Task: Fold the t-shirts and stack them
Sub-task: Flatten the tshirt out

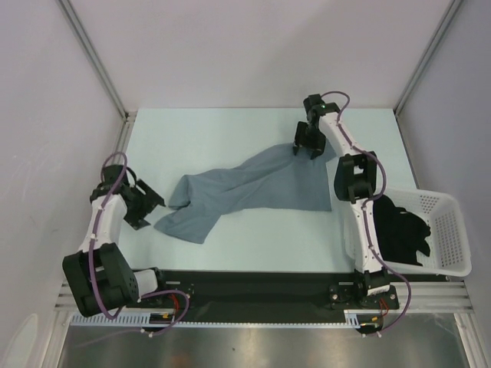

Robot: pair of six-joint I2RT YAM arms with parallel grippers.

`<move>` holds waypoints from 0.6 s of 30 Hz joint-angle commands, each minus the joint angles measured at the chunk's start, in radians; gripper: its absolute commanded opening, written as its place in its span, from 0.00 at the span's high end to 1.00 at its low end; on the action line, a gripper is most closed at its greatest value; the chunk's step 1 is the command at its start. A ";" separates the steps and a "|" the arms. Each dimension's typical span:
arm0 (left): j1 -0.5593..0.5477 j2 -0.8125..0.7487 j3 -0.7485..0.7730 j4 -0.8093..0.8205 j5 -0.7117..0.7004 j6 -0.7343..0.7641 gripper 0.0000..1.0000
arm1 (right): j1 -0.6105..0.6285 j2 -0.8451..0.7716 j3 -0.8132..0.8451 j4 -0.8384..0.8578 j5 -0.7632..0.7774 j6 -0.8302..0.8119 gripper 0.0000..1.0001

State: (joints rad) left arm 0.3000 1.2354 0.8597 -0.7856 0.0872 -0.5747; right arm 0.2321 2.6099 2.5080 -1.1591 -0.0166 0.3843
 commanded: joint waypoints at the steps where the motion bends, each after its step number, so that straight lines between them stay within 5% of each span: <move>1: 0.004 -0.030 -0.126 0.086 0.218 -0.099 0.21 | -0.001 -0.189 -0.162 0.156 0.029 0.008 0.31; 8: 0.004 -0.079 -0.189 0.069 0.056 -0.085 0.24 | 0.136 -0.519 -0.475 0.128 0.063 -0.067 0.21; 18: 0.040 0.005 -0.156 0.126 0.020 -0.045 0.37 | 0.184 -0.870 -0.977 0.294 -0.034 0.036 0.29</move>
State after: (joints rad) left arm 0.3180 1.2091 0.6701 -0.7048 0.1295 -0.6350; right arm 0.4500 1.7634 1.6192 -0.9287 -0.0471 0.3817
